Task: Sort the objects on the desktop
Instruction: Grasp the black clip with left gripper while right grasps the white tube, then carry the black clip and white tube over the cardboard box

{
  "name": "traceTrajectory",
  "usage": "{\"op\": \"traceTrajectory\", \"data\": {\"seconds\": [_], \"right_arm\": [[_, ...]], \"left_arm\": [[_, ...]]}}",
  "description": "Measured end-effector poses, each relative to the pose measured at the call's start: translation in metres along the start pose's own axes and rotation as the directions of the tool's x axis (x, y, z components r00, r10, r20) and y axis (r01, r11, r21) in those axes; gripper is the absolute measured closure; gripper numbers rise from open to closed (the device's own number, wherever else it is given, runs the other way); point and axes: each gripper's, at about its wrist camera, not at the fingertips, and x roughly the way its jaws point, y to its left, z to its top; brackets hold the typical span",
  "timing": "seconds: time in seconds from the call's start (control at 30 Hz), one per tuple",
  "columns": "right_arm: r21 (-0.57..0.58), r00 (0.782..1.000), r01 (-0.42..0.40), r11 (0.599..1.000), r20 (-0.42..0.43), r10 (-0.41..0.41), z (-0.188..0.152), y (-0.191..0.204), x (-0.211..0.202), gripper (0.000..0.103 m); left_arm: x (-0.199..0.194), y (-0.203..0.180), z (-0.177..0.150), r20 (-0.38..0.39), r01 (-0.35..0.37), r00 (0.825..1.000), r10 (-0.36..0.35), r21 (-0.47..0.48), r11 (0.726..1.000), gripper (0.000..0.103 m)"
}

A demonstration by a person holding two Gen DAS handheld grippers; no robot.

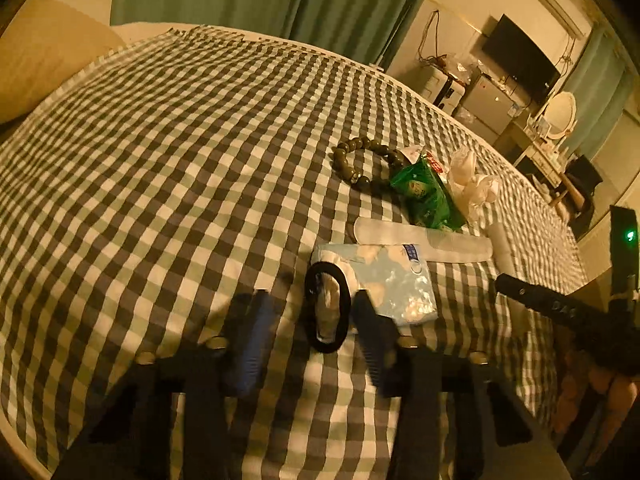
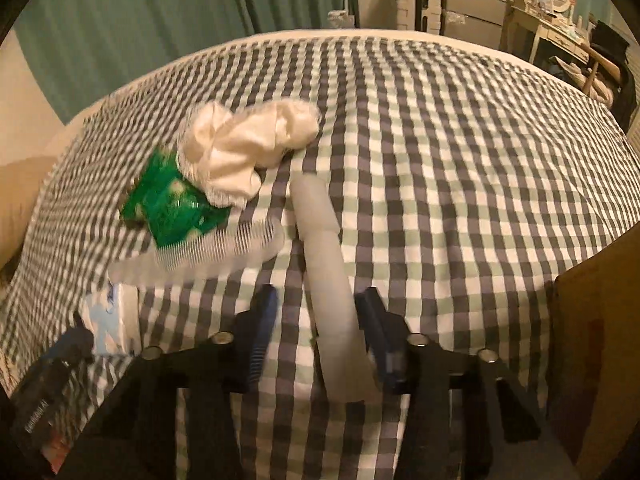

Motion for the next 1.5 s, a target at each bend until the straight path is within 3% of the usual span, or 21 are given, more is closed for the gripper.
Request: {"op": "traceTrajectory", "data": {"seconds": [0.17,0.3,0.57,0.63,0.7,0.77,1.03,1.23,1.5], "right_arm": [[0.006,1.0,-0.009,1.0,-0.001,0.009,-0.008,-0.003,-0.007,0.086],[0.047,0.999,-0.035,0.998,-0.007,0.035,-0.017,-0.012,-0.016,0.086],[0.032,0.999,-0.038,0.999,0.002,0.038,-0.024,-0.011,-0.031,0.086],[0.036,0.999,-0.037,0.999,-0.003,0.037,-0.023,-0.011,-0.028,0.086],[0.037,0.999,-0.041,0.998,-0.004,0.041,-0.022,-0.01,-0.027,0.088],[0.04,0.999,-0.052,0.998,-0.001,0.052,-0.021,-0.01,-0.026,0.088],[0.057,0.994,-0.104,0.993,0.048,0.102,-0.018,-0.011,-0.052,0.089],[0.081,0.977,-0.204,0.976,0.082,0.197,-0.025,-0.009,-0.087,0.089],[0.06,0.95,-0.266,0.962,0.184,0.251,-0.039,-0.01,-0.153,0.092]], "left_arm": [[-0.006,0.005,-0.005,-0.017,-0.048,0.999,0.048,0.0,0.999,0.067],[-0.005,0.009,-0.009,-0.055,-0.103,0.993,0.104,0.014,0.995,0.067],[0.003,0.002,-0.006,-0.026,-0.132,0.991,0.134,0.062,0.989,0.066],[0.004,0.003,-0.005,-0.014,-0.132,0.991,0.133,0.065,0.989,0.067],[0.003,0.003,-0.005,0.001,-0.13,0.992,0.13,0.072,0.989,0.088],[0.0,0.004,-0.005,0.006,-0.133,0.991,0.133,0.079,0.988,0.096],[-0.029,0.016,0.003,0.08,-0.098,0.992,0.098,-0.011,0.995,0.097],[-0.056,0.005,-0.001,0.101,-0.056,0.993,0.053,0.02,0.998,0.097],[-0.097,-0.022,-0.01,0.118,-0.038,0.993,0.029,0.076,0.996,0.097]]}}
